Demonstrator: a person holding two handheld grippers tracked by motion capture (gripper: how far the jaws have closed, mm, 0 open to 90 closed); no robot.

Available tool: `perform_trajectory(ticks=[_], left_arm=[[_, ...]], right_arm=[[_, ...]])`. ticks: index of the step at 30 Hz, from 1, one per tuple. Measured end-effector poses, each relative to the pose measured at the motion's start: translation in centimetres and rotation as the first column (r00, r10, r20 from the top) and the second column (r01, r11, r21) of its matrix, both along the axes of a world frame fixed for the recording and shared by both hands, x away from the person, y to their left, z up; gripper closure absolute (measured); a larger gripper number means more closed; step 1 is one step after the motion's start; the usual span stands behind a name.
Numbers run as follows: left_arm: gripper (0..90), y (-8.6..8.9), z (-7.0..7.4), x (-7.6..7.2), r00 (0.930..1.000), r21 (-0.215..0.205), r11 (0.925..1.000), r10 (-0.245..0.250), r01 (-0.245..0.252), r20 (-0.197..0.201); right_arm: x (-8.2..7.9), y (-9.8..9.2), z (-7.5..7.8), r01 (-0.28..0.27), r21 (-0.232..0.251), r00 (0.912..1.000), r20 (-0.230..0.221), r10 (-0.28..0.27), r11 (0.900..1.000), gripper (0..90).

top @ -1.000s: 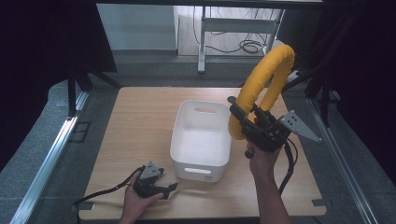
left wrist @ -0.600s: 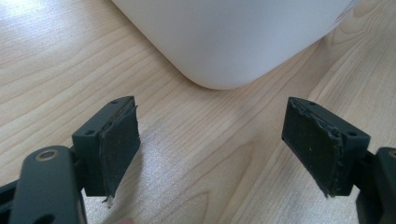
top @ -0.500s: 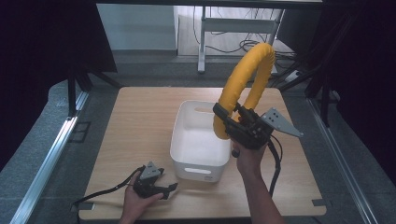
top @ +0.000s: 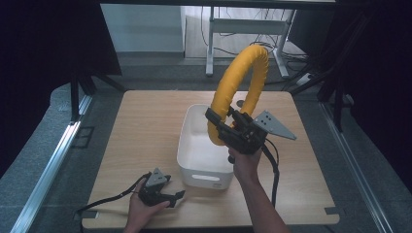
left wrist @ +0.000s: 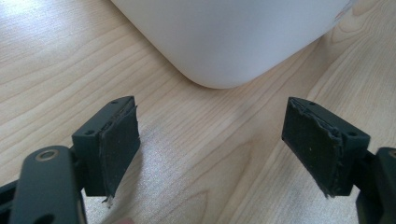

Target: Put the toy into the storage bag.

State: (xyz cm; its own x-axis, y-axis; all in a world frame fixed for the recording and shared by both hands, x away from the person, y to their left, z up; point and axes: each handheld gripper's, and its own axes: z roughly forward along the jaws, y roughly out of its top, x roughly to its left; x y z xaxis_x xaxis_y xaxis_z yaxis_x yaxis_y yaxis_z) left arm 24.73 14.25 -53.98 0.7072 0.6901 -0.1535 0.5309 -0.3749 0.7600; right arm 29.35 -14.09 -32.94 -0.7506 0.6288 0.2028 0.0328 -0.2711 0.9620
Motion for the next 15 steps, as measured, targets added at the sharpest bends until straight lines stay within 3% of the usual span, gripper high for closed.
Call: perform_trajectory(ticks=[15], left_arm=[[19.2, 0.0, 0.0, 0.0, 1.0, -0.002, 1.0, -0.003, 0.003, -0.003]], right_arm=[[-0.3, 1.6, 0.1, -0.022, 0.016, 0.9998, -0.002, 0.022, 1.0, 48.2]])
